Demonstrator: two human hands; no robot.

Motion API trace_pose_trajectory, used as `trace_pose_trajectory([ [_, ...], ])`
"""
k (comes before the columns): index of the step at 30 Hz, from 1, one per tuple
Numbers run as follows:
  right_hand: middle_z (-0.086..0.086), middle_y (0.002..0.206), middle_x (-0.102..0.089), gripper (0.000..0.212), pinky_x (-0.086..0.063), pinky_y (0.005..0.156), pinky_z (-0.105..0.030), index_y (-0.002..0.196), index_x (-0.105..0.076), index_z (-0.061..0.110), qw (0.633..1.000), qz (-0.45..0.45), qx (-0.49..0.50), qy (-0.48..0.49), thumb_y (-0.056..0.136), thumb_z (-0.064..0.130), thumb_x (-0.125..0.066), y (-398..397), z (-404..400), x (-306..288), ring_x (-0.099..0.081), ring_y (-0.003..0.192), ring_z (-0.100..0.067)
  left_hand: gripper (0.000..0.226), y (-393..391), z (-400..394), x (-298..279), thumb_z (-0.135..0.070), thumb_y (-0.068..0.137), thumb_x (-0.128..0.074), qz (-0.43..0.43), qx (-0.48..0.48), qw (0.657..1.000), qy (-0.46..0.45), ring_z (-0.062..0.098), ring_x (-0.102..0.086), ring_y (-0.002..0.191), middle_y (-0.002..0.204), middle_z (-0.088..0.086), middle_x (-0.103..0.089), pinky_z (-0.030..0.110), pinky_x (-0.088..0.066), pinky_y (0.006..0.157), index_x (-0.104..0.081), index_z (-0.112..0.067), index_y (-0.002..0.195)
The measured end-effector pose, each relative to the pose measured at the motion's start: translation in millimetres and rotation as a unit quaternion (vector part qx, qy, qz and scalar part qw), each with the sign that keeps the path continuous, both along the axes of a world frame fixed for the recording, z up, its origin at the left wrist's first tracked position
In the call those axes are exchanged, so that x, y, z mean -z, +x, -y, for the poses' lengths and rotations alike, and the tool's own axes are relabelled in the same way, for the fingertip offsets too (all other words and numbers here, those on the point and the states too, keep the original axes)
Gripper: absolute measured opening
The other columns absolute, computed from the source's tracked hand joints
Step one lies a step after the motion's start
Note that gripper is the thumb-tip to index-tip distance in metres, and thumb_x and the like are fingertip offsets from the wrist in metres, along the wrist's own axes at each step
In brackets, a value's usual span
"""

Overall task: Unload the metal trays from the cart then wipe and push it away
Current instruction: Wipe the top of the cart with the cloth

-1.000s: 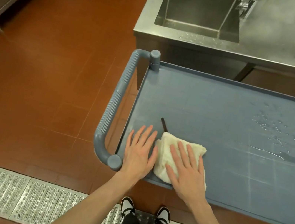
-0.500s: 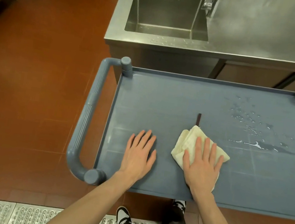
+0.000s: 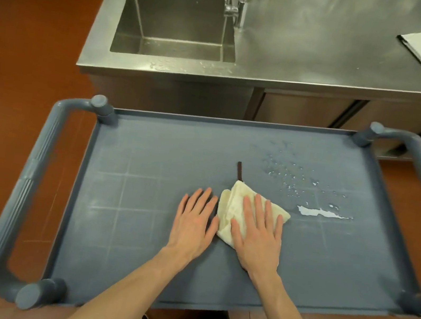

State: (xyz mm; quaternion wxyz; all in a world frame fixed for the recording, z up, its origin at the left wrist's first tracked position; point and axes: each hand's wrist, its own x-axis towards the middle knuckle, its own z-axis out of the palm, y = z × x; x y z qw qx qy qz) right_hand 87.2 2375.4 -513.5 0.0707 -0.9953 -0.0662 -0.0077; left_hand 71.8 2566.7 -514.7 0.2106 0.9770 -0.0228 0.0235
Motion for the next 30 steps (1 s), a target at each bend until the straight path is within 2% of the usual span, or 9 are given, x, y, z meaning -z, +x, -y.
trace_pose_trajectory([
  [9, 0.008, 0.175, -0.013, 0.065, -0.01, 0.128, -0.051, 0.166, -0.021, 0.035, 0.999, -0.015, 0.035, 0.011, 0.106, 0.058, -0.029, 30.1, 70.5, -4.6, -0.01, 0.162, -0.018, 0.052, 43.6, 51.9, 3.1, -0.036, 0.105, -0.04, 0.011, -0.004, 1.0, -0.011, 0.027, -0.039, 0.154, 0.165, 0.008, -0.044, 0.052, -0.029, 0.127, -0.057, -0.015, 0.149],
  [14, 0.007, 0.175, -0.015, 0.065, -0.012, 0.128, -0.052, 0.165, -0.024, 0.034, 0.998, -0.018, 0.062, 0.005, 0.105, 0.058, -0.026, 40.7, 106.2, -6.2, -0.011, 0.162, -0.019, 0.053, 60.8, 71.0, 9.0, -0.036, 0.105, -0.038, 0.003, 0.01, 1.0, 0.011, 0.028, -0.037, 0.155, 0.166, 0.007, -0.042, 0.053, -0.027, 0.128, -0.054, -0.016, 0.151],
  [23, 0.0, 0.173, -0.024, 0.068, -0.016, 0.125, -0.056, 0.164, -0.029, 0.027, 0.992, -0.018, 0.124, -0.023, 0.104, 0.059, -0.023, 51.6, 173.5, -9.3, -0.017, 0.161, -0.027, 0.051, 62.3, 74.3, 11.1, -0.037, 0.106, -0.04, 0.006, 0.007, 1.0, 0.022, 0.026, -0.033, 0.156, 0.167, 0.004, -0.04, 0.052, -0.023, 0.129, -0.051, -0.019, 0.153],
  [30, -0.005, 0.171, -0.027, 0.069, -0.017, 0.123, -0.063, 0.164, -0.028, 0.027, 0.981, -0.006, 0.191, -0.006, 0.104, 0.06, -0.023, 61.2, 243.9, -13.9, -0.02, 0.159, -0.032, 0.051, 61.1, 73.3, 10.1, -0.035, 0.107, -0.043, 0.009, 0.007, 1.0, 0.019, 0.024, -0.031, 0.158, 0.169, 0.002, -0.038, 0.049, -0.02, 0.13, -0.051, -0.02, 0.154],
])
